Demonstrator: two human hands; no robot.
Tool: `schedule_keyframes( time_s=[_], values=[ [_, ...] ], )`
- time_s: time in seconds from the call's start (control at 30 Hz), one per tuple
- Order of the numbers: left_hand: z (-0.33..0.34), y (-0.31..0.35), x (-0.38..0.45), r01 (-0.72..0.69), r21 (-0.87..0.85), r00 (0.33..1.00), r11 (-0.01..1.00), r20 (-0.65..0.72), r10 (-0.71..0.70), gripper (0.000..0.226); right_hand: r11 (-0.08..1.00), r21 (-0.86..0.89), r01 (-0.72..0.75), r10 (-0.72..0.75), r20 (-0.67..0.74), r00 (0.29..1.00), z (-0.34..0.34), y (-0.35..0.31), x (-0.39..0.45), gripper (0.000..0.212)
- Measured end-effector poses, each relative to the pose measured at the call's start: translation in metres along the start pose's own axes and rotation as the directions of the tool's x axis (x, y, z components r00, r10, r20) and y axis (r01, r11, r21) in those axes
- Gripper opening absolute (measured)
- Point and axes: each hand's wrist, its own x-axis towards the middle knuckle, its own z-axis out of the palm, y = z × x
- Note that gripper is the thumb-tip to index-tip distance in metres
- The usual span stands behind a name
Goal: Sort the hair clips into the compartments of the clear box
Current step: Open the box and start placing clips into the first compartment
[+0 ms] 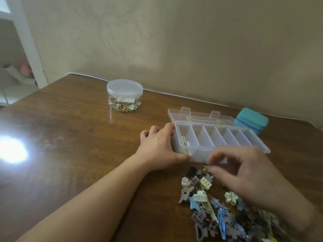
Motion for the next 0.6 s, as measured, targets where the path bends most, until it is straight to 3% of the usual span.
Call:
schedule_keyframes(
  time_s=[0.13,0.27,0.37,0.5,0.6],
  values=[
    [0.001,0.0,0.0,0.005,-0.005,1.0,1.0,0.004,-0.005,0.1,0.992,-0.124,0.001,0.023,0.192,0.981,0.003,0.009,-0.012,0.011],
    [0.0,-0.001,0.0,0.021,-0.002,1.0,1.0,0.005,-0.021,0.102,0.976,-0.207,0.06,0.003,0.29,0.957,0.01,0.004,-0.01,0.036],
    [0.0,0.0,0.0,0.024,0.002,1.0,1.0,0.001,-0.024,0.102,0.978,-0.194,0.076,-0.022,0.27,0.963,0.013,0.004,-0.012,0.044],
    [0.0,0.002,-0.002,0.028,0.004,1.0,1.0,-0.003,-0.028,0.101,0.987,-0.151,0.061,-0.032,0.186,0.982,0.018,0.01,-0.012,0.031],
    [-0.001,0.004,-0.003,0.024,0.011,1.0,1.0,-0.005,-0.024,0.101,1.0,-0.012,0.017,-0.016,0.143,0.99,0.005,0.018,-0.012,0.017]
  ],
)
